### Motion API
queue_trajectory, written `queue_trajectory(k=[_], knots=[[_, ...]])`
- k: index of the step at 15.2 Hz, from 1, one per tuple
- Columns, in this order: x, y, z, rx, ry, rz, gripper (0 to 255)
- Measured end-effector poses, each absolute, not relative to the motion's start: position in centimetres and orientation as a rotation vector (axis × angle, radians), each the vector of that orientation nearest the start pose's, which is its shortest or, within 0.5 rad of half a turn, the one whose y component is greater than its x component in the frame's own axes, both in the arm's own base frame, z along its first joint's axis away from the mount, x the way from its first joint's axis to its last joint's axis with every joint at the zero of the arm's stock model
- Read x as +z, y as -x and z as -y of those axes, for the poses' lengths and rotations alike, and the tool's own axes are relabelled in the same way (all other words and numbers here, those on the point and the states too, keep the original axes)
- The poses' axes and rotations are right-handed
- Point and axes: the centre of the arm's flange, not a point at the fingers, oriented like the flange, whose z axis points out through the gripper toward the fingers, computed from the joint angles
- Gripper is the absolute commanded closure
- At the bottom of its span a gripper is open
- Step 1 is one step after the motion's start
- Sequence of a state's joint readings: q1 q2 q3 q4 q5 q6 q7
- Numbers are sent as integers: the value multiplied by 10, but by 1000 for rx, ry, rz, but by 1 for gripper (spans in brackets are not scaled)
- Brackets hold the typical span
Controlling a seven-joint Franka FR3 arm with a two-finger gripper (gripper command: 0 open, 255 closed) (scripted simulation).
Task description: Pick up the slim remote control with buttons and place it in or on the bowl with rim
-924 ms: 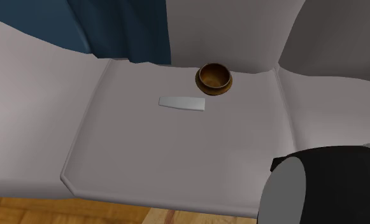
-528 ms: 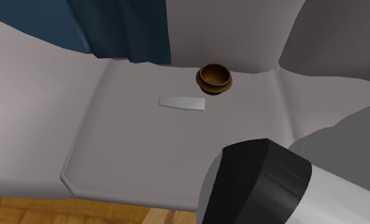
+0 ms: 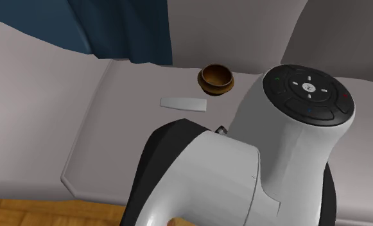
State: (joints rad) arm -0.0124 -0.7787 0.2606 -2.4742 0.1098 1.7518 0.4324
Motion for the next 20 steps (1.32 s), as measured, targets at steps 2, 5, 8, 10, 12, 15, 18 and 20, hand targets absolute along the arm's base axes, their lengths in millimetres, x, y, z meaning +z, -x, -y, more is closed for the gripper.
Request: queue_trajectory(k=[2, 5, 8, 10, 12, 15, 18, 20], knots=[[525, -319, -124, -91, 3151, -528, 0], [507, -325, -161, -83, 3120, -667, 0], [486, -339, -191, -75, 3083, -806, 0], [474, -347, -211, -69, 3053, -897, 0], [463, -360, -235, -64, 3023, -985, 0], [446, -378, -265, -54, 2970, -1118, 0], [427, -397, -291, -45, 2914, -1246, 0], [416, -416, -308, -36, 2872, -1326, 0]])
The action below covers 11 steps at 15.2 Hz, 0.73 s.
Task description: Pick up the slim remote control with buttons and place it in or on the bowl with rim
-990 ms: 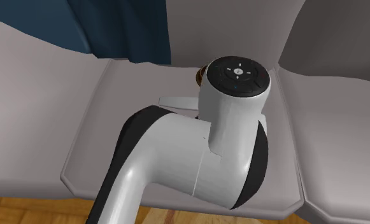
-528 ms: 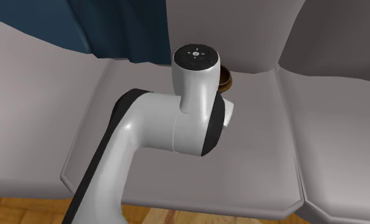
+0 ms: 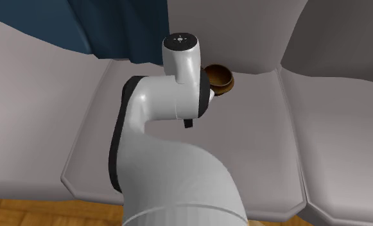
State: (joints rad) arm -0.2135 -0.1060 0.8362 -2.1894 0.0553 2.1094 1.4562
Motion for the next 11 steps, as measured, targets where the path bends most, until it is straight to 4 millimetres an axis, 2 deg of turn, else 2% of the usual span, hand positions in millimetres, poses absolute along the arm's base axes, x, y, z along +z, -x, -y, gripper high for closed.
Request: queue_trajectory(k=[7, 11], knots=[[374, -477, -362, -13, 2699, -1618, 0], [357, -488, -367, -12, 2671, -1663, 0]])
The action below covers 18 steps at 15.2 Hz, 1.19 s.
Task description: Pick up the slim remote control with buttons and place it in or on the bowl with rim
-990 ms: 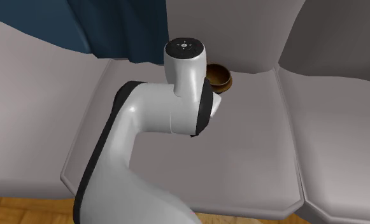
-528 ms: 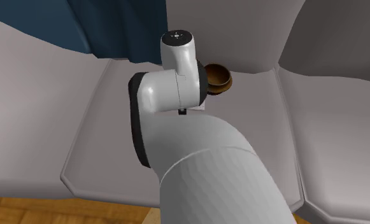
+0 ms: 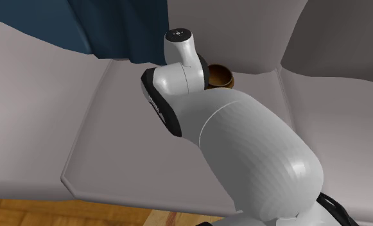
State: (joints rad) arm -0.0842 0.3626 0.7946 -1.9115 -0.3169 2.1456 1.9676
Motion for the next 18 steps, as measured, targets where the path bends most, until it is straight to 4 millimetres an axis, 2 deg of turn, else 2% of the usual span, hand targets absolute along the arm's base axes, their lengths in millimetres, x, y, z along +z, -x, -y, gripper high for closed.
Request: queue_trajectory(k=[5, 11, 12, 18], knots=[[331, -489, -367, -12, 2669, -1666, 0], [327, -489, -367, -12, 2669, -1666, 0], [327, -489, -367, -12, 2669, -1666, 255], [327, -489, -367, -12, 2669, -1666, 255]])
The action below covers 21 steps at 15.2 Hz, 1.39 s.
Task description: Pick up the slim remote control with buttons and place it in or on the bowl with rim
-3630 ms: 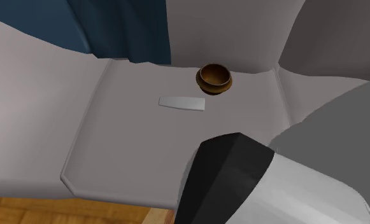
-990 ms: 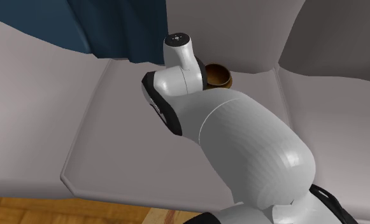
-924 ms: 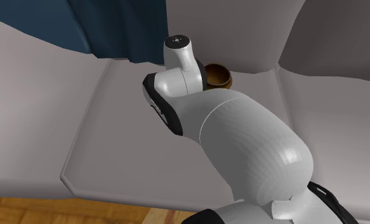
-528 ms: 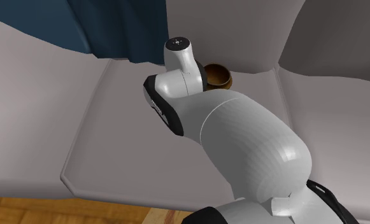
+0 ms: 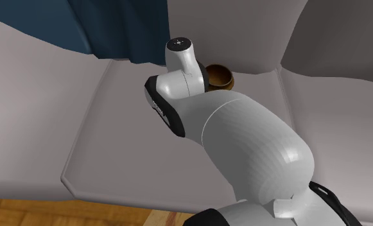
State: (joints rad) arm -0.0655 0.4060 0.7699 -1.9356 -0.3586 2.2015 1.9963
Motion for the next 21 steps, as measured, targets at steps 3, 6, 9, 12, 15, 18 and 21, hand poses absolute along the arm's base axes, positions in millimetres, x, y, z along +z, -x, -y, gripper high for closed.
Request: queue_trajectory(k=[3, 6, 9, 12, 15, 18, 21], knots=[[327, -489, -367, -12, 2669, -1666, 255], [334, -489, -366, -12, 2669, -1666, 255], [348, -490, -366, -12, 2669, -1666, 255], [363, -490, -367, -12, 2669, -1666, 255], [380, -489, -366, -12, 2669, -1666, 255], [396, -488, -368, -13, 2669, -1666, 255], [411, -489, -367, -12, 2669, -1666, 255]])
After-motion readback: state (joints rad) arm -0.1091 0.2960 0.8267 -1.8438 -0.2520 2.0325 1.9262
